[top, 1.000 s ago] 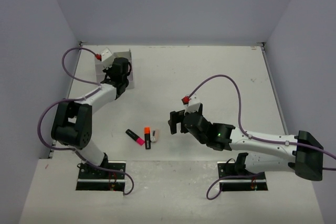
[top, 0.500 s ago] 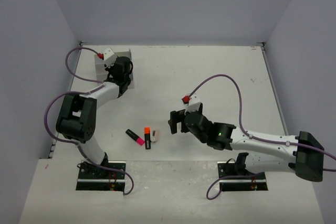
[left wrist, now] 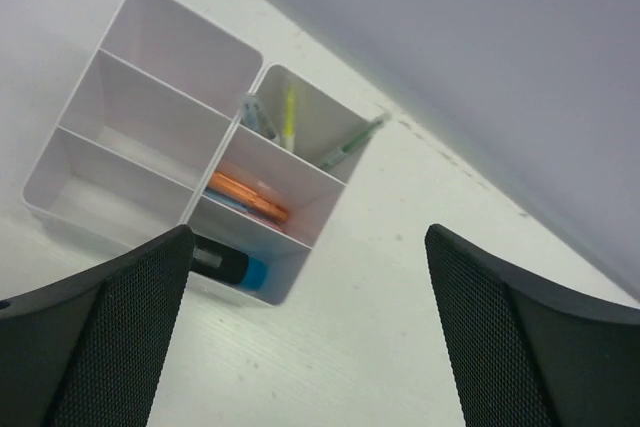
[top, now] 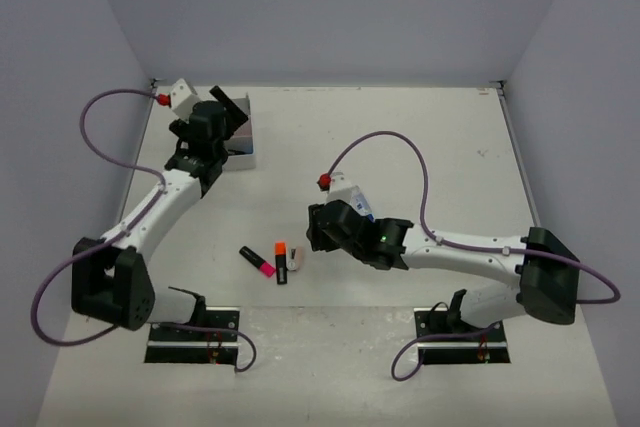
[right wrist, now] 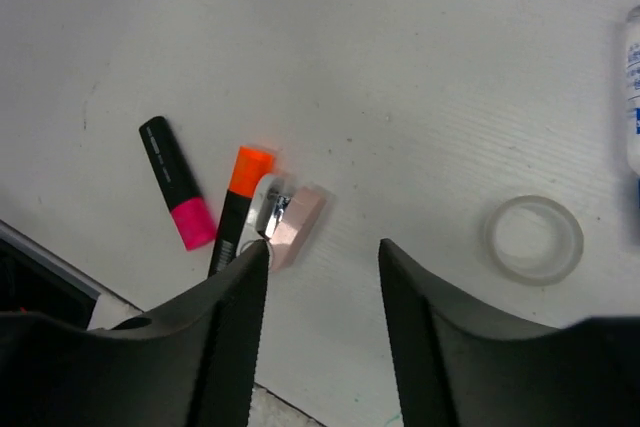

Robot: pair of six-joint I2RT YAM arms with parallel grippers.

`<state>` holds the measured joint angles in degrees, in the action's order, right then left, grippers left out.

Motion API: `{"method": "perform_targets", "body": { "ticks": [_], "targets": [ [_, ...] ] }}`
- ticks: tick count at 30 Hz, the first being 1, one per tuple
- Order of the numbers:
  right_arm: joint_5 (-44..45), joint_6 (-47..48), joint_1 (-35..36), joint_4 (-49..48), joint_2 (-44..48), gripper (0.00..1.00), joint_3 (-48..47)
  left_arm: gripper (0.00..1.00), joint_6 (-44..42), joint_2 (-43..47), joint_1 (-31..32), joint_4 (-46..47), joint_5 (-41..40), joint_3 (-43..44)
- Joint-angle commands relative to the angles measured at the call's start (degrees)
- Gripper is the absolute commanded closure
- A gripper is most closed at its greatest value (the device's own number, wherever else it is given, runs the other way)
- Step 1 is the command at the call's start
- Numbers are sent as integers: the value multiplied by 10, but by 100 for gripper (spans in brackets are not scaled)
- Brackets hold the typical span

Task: Sort the stationery into containers
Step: Place the stationery in the storage box, then pick up the stationery from the center of the board.

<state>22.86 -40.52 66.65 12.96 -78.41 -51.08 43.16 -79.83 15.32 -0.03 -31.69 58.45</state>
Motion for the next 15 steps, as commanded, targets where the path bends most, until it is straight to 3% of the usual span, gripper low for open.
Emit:
{"method": "perform_targets", "body": {
  "ticks": [1, 7, 15],
  "targets": [
    [-5, -131, 44, 80, -64, 56, -64, 0, 15, 144, 0, -153, 94, 13],
    [30, -228, 121, 167, -194, 55, -177, 0, -23, 319, -1, -240, 176, -76],
    [18, -244, 138, 178, -275, 58, -228, 0, -80, 403, -1, -330, 171, -100]
  ]
}}
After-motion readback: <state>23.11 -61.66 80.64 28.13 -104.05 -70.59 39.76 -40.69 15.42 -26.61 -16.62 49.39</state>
